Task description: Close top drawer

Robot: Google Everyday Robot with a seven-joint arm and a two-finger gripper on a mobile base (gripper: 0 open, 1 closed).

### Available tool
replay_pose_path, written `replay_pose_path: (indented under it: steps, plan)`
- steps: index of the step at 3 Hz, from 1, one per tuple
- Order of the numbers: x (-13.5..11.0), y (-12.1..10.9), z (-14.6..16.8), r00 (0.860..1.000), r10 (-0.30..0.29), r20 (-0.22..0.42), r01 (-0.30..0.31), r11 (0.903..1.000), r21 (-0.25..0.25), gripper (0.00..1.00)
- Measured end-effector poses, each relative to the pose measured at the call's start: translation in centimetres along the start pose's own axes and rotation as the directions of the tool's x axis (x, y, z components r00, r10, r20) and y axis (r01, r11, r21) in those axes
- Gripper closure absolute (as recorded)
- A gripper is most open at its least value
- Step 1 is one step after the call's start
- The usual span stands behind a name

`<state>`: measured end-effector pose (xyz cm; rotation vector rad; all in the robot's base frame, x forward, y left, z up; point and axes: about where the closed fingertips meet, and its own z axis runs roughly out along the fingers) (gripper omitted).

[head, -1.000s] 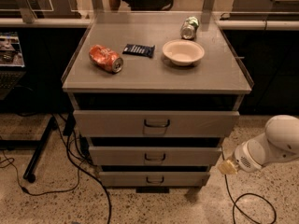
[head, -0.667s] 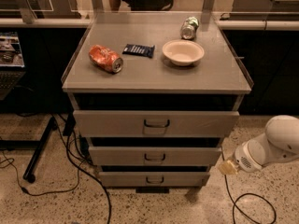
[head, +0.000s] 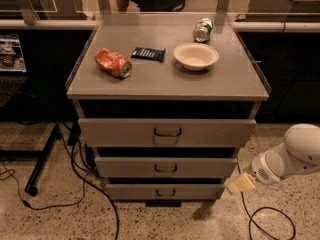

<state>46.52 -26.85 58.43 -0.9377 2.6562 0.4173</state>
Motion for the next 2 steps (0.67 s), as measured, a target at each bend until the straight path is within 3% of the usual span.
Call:
replay_pose_path:
  steps: [2]
  plan:
    - [0.00,0.00,0.00,1.000,0.000,0.000,0.000,1.0000,0.000,0.00]
